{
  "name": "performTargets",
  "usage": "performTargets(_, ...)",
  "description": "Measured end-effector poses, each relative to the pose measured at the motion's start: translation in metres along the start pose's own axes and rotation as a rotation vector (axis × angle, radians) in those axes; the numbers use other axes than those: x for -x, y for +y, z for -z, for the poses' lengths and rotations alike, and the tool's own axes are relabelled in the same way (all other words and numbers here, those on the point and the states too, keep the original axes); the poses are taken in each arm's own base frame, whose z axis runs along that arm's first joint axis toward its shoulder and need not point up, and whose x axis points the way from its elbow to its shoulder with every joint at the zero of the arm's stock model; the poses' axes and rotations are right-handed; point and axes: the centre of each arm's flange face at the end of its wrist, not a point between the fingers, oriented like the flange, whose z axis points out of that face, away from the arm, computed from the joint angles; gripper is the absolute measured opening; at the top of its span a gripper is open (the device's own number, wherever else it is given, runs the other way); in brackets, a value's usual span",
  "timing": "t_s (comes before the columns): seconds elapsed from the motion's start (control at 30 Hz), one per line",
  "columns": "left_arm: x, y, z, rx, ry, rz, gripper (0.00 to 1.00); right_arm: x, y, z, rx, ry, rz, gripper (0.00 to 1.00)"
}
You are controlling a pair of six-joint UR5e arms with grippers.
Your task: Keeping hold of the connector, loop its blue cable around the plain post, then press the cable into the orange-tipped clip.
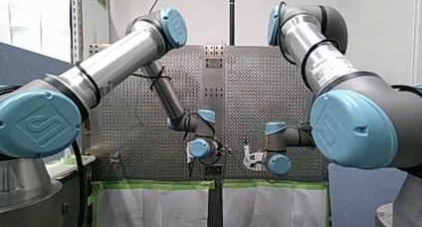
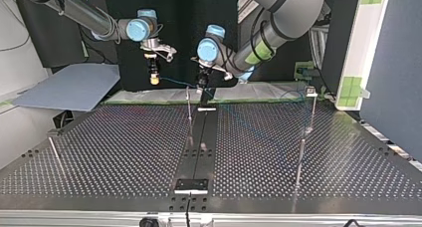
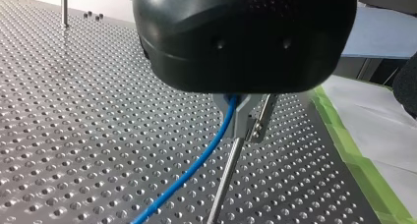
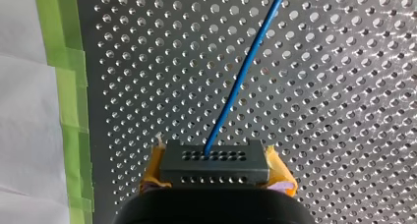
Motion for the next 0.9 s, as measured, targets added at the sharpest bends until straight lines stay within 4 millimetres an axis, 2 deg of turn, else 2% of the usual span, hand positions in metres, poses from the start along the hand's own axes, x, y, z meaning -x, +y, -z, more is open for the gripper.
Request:
performTargets(0.27, -0.018, 0.003, -0.012, 0.026, 0.039, -0.013, 0.0, -0.001, 0.007, -0.004, 0.005, 0.006, -0.002, 0.0)
performTargets(0.57, -0.012, 0.014, -0.022, 0.069, 0.039, -0.015, 0.0, -0.001, 0.014, -0.006, 0.003, 0.008, -0.004, 0.0)
performTargets(0.9, -0.008, 0.027, -0.021, 0.118, 0.077, -0.059, 0.0, -0.001, 0.012, -0.007, -0.02, 0.01, 0.034, 0.0)
